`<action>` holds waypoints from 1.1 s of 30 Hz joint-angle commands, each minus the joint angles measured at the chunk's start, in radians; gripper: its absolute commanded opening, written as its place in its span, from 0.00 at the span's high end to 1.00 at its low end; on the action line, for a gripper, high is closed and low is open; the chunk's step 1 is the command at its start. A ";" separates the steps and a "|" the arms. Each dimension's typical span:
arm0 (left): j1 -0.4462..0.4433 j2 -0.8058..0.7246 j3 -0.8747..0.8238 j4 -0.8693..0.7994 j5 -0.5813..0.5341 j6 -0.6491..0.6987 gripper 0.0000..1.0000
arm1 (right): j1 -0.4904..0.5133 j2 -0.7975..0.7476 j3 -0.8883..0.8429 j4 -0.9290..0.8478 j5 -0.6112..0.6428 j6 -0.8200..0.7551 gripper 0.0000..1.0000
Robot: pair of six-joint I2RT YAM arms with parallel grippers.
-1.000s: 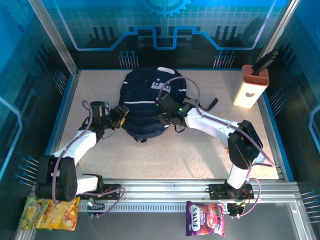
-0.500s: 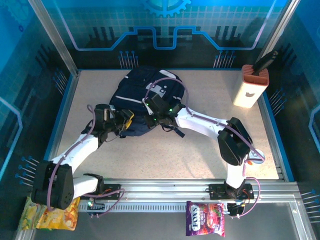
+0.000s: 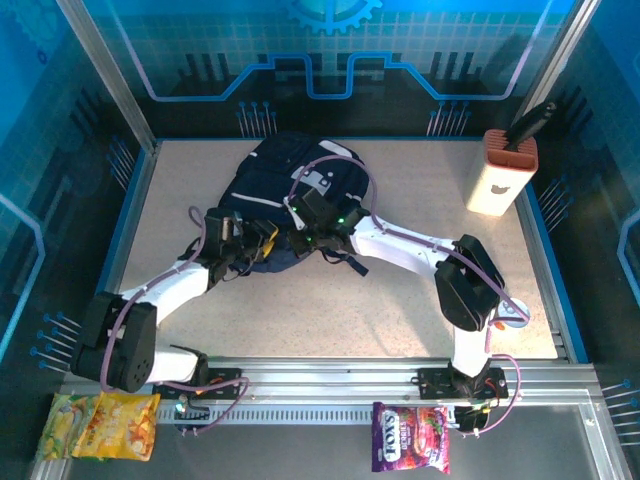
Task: Pack the student bag
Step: Zip the student bag at the top-center of the table.
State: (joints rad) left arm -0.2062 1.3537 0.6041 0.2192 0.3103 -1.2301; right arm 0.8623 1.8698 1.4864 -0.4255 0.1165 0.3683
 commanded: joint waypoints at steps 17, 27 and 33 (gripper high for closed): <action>-0.005 0.023 0.070 -0.067 -0.014 0.103 1.00 | -0.082 0.017 -0.048 -0.061 0.238 -0.114 1.00; -0.006 -0.059 0.056 -0.210 0.057 0.189 1.00 | -0.227 0.082 0.040 -0.129 0.197 -0.113 1.00; -0.006 -0.130 0.030 -0.268 0.098 0.205 1.00 | -0.315 0.140 0.113 -0.196 0.167 -0.028 1.00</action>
State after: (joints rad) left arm -0.2104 1.2850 0.6498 0.0269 0.3367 -1.0874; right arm 0.6090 1.9797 1.5536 -0.5545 0.2348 0.2798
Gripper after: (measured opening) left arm 0.083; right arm 0.050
